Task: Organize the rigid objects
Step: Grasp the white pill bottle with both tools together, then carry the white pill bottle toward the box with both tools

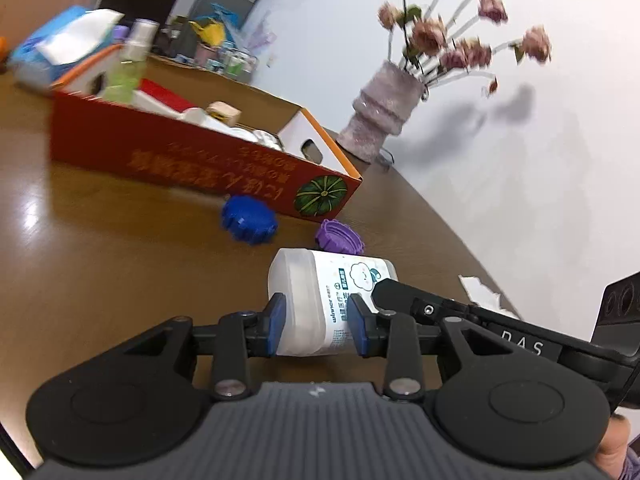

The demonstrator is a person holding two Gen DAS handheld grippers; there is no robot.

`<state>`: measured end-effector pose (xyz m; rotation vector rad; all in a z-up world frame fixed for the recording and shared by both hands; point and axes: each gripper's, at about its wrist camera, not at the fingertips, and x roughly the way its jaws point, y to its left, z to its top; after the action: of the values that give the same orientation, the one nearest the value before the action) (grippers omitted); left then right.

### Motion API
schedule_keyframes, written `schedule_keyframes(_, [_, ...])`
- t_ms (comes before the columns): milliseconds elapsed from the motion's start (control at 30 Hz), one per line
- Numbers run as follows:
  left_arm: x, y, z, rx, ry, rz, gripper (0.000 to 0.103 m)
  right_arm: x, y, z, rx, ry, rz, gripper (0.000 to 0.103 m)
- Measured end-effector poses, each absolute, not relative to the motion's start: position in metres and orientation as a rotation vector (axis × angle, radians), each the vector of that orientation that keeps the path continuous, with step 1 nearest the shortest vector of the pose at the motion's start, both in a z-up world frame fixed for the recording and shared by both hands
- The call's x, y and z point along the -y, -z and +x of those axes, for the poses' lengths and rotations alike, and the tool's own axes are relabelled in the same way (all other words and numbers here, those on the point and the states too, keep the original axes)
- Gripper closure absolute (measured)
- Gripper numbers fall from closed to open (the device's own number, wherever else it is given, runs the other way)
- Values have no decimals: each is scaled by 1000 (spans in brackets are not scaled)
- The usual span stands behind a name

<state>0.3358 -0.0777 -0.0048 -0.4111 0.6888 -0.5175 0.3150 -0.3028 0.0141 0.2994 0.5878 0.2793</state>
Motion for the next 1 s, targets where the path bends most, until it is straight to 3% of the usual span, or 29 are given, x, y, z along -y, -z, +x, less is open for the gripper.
schedule_keyframes(567, [20,-45,220,-516,456,-459,69,247,-66,213,-470,-381,205,79])
schedule_keyframes(1000, [12,-89,271,-439,481,-398,69,229,-106,258,-366,-371,157,78])
